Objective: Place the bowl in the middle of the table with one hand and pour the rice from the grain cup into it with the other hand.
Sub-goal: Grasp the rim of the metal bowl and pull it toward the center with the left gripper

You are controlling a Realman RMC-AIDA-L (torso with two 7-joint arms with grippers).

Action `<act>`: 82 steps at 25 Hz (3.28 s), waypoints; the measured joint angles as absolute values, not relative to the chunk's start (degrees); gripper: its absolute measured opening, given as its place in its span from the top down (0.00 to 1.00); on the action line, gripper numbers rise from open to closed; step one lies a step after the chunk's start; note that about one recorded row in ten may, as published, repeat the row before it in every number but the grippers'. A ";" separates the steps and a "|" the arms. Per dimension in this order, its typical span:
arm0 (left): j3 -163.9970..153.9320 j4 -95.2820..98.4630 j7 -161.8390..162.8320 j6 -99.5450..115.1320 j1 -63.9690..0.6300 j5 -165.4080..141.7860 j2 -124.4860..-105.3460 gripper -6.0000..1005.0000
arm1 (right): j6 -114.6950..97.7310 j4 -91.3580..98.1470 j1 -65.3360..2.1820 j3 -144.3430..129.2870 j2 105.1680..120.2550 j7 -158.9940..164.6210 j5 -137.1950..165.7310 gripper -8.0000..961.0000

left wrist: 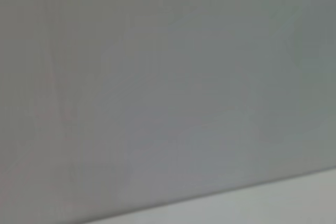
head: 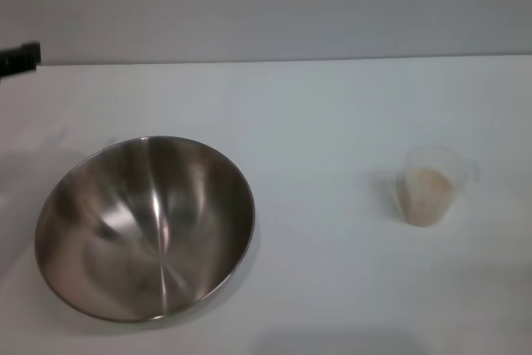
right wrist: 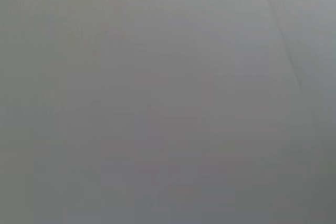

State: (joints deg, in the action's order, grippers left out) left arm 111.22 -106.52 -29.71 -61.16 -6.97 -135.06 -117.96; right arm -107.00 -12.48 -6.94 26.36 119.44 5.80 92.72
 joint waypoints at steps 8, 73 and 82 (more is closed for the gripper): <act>107.49 -106.73 -32.41 -61.88 -2.79 -134.45 -118.07 0.17 | -107.00 -12.41 -6.81 26.37 119.44 5.80 92.72 0.15; 100.99 -91.48 -35.16 -64.59 -7.14 -141.51 -118.29 0.18 | -105.56 -12.36 -6.85 25.93 119.44 5.80 92.72 0.16; 100.89 -90.27 -35.14 -64.54 -7.83 -141.51 -118.32 0.20 | -105.56 -12.49 -6.86 25.84 119.45 5.80 92.72 0.16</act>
